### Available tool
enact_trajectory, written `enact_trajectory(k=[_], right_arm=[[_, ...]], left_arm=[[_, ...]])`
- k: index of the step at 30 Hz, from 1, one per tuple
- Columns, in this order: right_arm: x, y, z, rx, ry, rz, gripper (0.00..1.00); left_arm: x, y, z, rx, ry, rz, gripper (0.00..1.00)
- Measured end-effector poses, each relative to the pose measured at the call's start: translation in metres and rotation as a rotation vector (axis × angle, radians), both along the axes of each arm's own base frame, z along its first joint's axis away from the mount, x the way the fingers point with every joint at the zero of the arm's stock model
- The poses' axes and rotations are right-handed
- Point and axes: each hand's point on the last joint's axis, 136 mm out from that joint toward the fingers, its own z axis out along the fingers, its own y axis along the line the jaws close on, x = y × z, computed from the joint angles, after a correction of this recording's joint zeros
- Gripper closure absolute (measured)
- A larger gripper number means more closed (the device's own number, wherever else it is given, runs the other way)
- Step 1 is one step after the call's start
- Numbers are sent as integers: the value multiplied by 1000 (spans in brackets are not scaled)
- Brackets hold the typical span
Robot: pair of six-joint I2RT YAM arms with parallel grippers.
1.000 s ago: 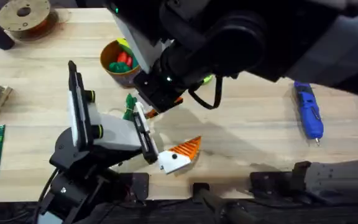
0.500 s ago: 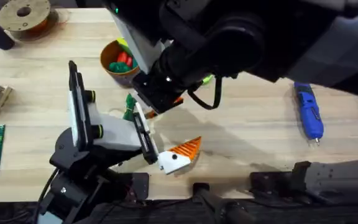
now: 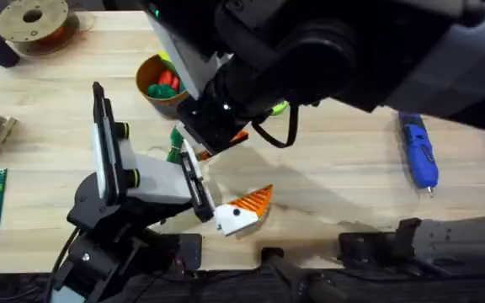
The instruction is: Pick up the gripper from the table and insert it into the empty holder that is missing its gripper. Then pick up a screw, insert it into the mounting hole, and use the screwdriver to tighten it. Finally, clean up the table by picking up the vegetable and placing it into the bucket.
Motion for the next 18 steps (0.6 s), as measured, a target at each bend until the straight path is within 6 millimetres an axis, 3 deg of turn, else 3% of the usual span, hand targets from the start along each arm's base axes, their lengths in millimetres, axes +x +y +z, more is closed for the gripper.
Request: enact_trajectory(k=[7, 18], right_arm=[[3, 1, 6, 25, -13, -5, 995], [4, -11, 46, 112, -70, -22, 995]], left_arm=[[0, 0, 0, 0, -1, 0, 14], [0, 0, 0, 0, -1, 0, 13]])
